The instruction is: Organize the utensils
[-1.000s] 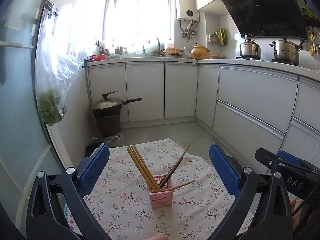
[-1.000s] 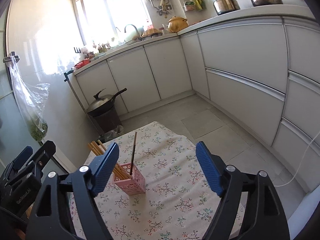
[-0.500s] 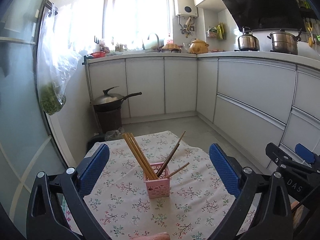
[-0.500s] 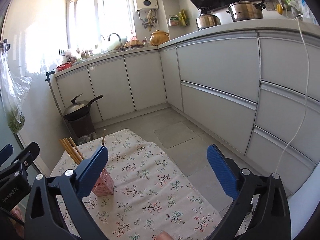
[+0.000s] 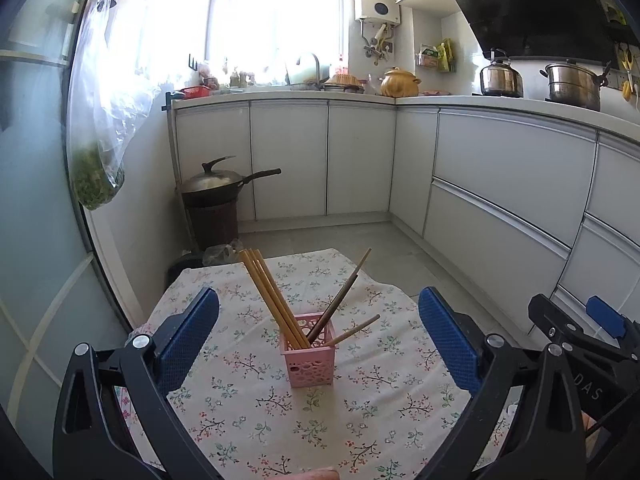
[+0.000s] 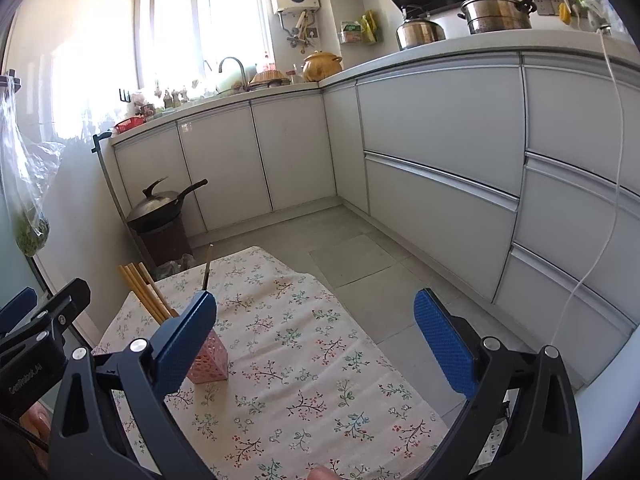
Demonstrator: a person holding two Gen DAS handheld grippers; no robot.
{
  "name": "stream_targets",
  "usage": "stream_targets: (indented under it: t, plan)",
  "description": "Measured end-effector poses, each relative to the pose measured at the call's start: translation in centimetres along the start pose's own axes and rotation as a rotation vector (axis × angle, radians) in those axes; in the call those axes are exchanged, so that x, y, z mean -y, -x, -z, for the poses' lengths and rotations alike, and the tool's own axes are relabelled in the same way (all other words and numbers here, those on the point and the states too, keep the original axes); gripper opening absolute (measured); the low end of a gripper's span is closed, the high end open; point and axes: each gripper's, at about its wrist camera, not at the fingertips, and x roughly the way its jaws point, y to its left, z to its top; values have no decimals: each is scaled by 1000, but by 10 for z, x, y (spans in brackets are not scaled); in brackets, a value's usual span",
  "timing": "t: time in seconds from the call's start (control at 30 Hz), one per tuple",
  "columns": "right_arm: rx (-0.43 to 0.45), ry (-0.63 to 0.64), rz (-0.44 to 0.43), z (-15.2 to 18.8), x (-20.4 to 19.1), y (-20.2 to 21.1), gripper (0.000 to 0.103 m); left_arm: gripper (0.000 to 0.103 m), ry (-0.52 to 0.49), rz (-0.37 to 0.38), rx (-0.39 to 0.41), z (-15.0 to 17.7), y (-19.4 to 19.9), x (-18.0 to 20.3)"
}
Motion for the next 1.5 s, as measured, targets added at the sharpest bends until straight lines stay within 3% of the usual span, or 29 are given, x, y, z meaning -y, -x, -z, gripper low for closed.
stream_targets:
  t: [1.5]
  plan:
    - [-34, -20, -8, 1, 3, -4, 96, 96, -26, -17, -15, 3, -8, 0]
